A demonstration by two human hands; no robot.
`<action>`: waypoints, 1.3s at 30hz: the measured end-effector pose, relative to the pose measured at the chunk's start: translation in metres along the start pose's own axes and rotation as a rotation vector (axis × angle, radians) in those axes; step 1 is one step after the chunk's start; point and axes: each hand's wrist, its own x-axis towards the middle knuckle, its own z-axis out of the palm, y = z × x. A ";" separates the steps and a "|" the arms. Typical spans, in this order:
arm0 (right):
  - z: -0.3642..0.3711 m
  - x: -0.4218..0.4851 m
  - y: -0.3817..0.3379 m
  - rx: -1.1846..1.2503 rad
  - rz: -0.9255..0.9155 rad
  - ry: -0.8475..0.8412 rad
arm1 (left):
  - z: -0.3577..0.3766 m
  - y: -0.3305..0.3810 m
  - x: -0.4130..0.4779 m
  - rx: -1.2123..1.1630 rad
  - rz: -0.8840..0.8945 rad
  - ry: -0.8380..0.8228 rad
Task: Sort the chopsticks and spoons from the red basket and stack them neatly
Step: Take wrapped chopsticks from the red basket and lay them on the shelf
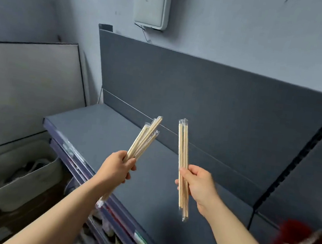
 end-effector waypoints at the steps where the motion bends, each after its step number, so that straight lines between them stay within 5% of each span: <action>1: 0.027 0.009 -0.001 0.012 0.023 -0.006 | -0.017 -0.013 0.012 0.029 -0.018 -0.009; 7: 0.164 0.057 -0.020 -0.050 0.096 -0.028 | -0.114 -0.079 0.084 0.210 -0.068 -0.129; 15: 0.246 0.105 -0.032 -0.049 0.150 -0.067 | -0.196 -0.132 0.157 0.169 -0.105 -0.064; 28: 0.298 0.194 -0.026 -0.090 0.210 -0.074 | -0.191 -0.166 0.264 0.521 -0.017 -0.250; 39: 0.355 0.232 -0.009 -0.286 0.228 0.112 | -0.172 -0.191 0.337 0.411 0.187 -0.316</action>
